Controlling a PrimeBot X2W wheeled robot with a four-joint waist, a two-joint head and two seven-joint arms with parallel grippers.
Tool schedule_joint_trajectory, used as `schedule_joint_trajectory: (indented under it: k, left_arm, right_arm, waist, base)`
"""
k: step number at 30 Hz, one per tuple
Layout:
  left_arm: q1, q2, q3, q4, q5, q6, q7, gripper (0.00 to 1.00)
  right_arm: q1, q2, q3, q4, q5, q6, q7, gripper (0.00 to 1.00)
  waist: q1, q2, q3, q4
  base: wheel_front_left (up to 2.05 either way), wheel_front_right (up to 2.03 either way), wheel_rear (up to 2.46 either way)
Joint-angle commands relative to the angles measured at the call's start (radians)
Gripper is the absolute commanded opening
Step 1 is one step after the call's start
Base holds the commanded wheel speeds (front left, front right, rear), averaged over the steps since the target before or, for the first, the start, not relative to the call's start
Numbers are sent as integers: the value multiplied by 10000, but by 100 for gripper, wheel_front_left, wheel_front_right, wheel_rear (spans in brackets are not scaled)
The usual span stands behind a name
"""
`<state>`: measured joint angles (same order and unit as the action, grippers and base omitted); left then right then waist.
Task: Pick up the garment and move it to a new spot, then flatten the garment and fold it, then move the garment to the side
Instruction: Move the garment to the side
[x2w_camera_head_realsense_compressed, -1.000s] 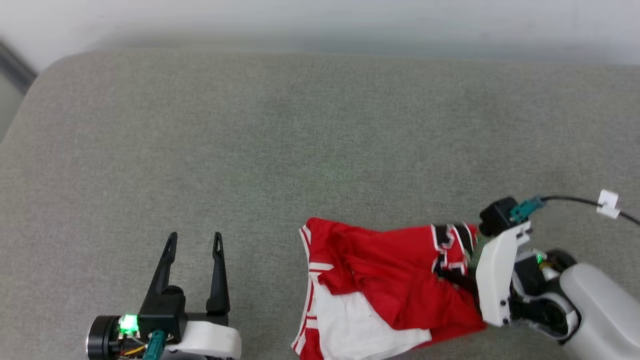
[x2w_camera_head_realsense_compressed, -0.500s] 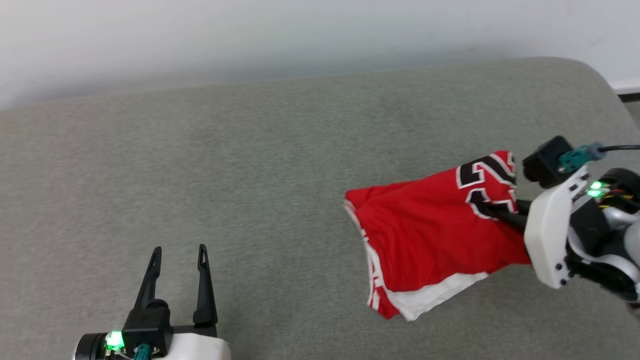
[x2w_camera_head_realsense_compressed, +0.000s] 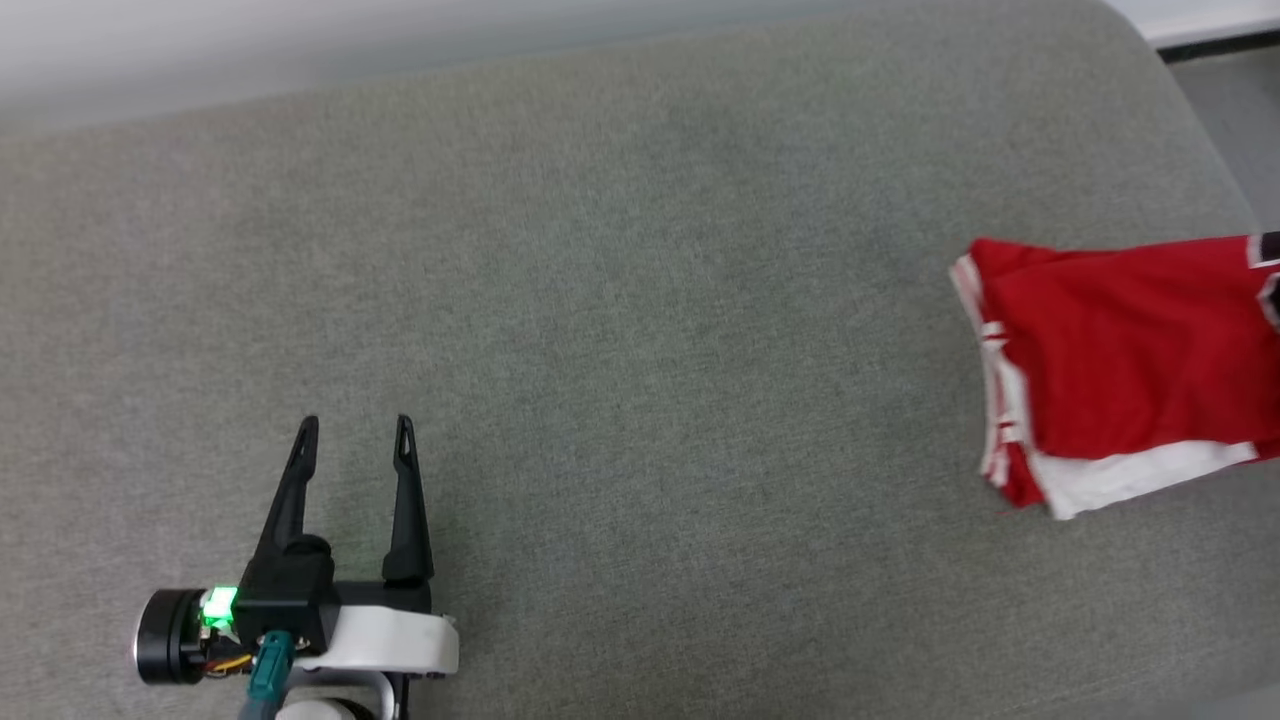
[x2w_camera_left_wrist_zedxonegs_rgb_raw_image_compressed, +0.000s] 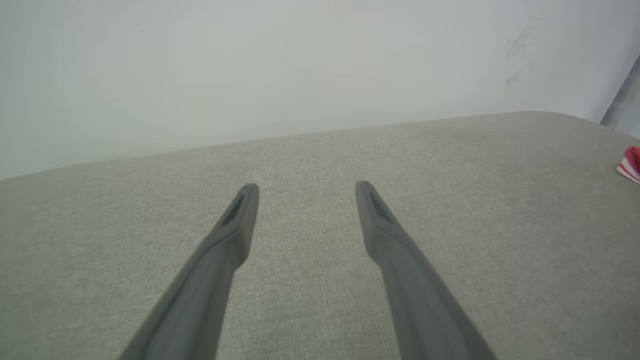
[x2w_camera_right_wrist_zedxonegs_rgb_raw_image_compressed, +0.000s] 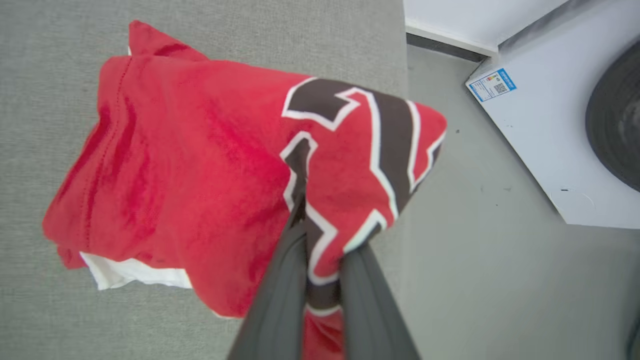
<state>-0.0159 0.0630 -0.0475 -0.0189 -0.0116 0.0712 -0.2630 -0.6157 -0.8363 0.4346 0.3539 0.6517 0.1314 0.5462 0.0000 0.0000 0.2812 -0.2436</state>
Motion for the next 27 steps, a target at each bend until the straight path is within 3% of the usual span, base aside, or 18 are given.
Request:
schedule_joint_trajectory:
  k: [1,10,16,17,18,27]
  left_arm:
    - [-229,89,-15,-61,69,-57,-21,100]
    - [-942,308,-8,-198,107,-195,-21,100]
    - [-1145,361,-34,-217,111,-194,-21,100]
    - [-1141,356,-25,-193,90,-173,-21,100]
    - [-1126,346,-24,-163,69,-156,-21,100]
    - [-764,200,-43,-10,-77,-15,-21,100]
  right_arm:
    - [-258,-15,-267,457,-139,-14,-134,0]
    - [-1432,476,-2094,3318,-1710,-17,-1361,0]
    - [-1905,1069,-2835,4601,-2777,-16,-1931,0]
    - [-1943,1164,-2902,4763,-2885,-16,-1937,24]
    - [-1980,1242,-2952,4886,-3009,-16,-1954,100]
    - [-2341,1272,-3214,4712,-4453,-16,-3167,100]
  waist:
    - [0,0,521,64]
    - [0,0,1798,431]
    - [0,0,2047,561]
    - [0,0,2009,568]
    - [0,0,1937,575]
    - [0,0,809,729]
  base:
    - [0,0,0]
    - [0,0,0]
    - [0,0,0]
    - [0,0,0]
    - [0,0,0]
    - [0,0,0]
